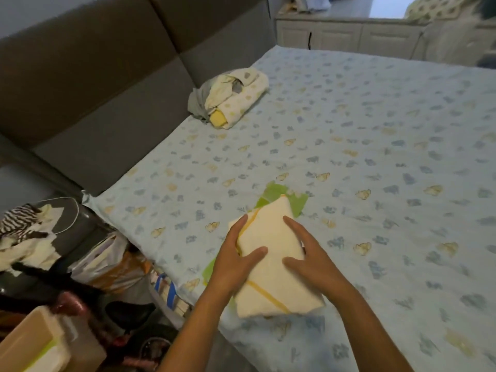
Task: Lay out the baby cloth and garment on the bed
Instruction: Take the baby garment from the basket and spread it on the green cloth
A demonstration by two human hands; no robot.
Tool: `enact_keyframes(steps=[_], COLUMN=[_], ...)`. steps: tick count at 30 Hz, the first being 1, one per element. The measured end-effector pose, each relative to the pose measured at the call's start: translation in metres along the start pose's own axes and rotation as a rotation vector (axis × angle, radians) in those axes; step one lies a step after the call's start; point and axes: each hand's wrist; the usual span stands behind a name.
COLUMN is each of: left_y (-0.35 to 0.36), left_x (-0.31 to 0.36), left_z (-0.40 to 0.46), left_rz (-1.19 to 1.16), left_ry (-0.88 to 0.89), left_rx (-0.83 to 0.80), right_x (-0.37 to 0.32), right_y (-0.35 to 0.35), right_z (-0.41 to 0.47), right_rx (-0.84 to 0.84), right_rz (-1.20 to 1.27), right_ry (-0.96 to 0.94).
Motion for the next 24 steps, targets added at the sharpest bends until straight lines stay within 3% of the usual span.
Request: enact_keyframes(steps=[7,11,18,24], left_y=[-0.010,0.001,0.024,0.052], left_x=[-0.036,-0.070,-0.135,-0.173], left_z=[0.104,0.169,0.283,0.352], left_rz=[-0.086,-0.144,-0.318,-0.424], left_ry=[-0.061,-0.069,-0.117,-0.214], left_rx=[0.046,0.048,-0.083,-0.132], right_x=[0.044,0.079,0.146,0.185], right_y=[0.008,0.015,0.013,-0.012], right_z=[0.080,0.139,0.250,0.325], right_rx=[-0.097,0.182,0.595,0.792], right_rz=[0.068,-0.047,-0.191,-0.211], right_ry=[0.159,0.225,0.313,0.284])
Point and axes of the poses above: each hand's wrist, its own z-axis towards the middle knuckle, its own y-axis out of the palm, x = y × z, and after that the axes turned 3 degrees about -x, right-handed
